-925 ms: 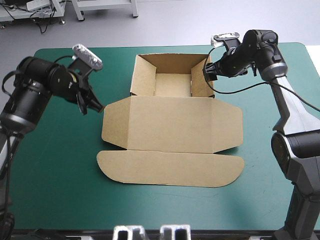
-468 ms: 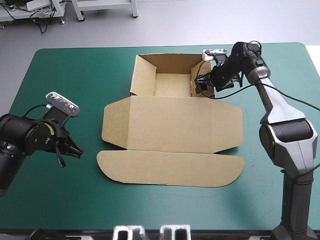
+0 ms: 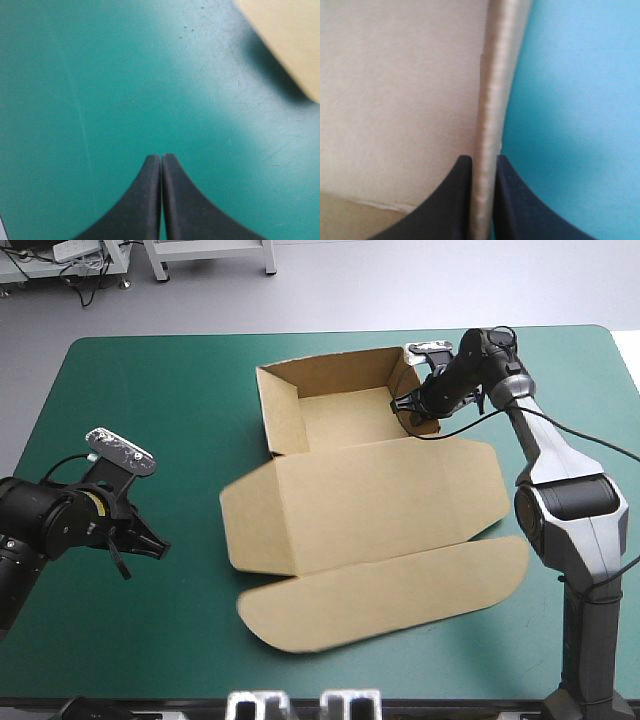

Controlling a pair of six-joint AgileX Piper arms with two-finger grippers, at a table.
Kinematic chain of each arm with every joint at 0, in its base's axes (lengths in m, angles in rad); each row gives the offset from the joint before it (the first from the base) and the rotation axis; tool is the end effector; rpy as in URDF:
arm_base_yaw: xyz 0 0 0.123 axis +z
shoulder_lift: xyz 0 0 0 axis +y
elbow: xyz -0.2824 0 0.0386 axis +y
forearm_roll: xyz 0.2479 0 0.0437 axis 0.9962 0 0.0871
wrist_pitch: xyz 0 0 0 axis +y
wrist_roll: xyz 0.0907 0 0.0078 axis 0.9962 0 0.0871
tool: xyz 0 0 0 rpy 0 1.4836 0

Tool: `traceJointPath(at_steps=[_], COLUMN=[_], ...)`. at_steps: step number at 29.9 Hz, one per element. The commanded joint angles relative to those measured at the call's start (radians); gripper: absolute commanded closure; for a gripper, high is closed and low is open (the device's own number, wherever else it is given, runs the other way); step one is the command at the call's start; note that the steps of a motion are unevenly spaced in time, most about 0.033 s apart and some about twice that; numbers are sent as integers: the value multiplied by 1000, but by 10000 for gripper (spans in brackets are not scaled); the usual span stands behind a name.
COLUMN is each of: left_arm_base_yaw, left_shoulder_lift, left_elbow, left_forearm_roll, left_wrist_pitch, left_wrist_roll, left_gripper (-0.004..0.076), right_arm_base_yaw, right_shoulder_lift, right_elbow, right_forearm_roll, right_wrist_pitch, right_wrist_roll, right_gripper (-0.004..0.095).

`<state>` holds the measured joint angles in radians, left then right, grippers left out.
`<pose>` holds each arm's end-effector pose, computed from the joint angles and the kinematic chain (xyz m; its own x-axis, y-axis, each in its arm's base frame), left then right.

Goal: Fold the box

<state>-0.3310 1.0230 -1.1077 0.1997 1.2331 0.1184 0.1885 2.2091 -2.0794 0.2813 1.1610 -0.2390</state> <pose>0.1693 -0.0402 0.3708 -0.7658 0.4546 -0.4549 0.3796 0.8905 0.2509 0.4705 0.1134 0.2563 -0.8703 -0.2882 -0.3993 -0.3854 0.9033 0.1882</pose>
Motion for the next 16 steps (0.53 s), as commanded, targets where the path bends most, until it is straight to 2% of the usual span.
traceJointPath(at_steps=[1,10,16], left_arm_base_yaw=[1,1,1], left_shoulder_lift=[-15,-15,-15], left_elbow=[-22,-22,-22], left_forearm_roll=[0,-1,-1], left_wrist_pitch=[-37,-48,-52], left_wrist_roll=[-12,-12,-12], left_gripper=[731,731,731], right_arm_base_yaw=[-7,-9,-82], right_shoulder_lift=[-68,-74,-105], right_elbow=[-37,-125,-185], right_forearm_roll=[-30,-159,-256], right_wrist_pitch=[35,86,86], right_wrist_roll=[-35,-21,-7], right_gripper=[927,928,928])
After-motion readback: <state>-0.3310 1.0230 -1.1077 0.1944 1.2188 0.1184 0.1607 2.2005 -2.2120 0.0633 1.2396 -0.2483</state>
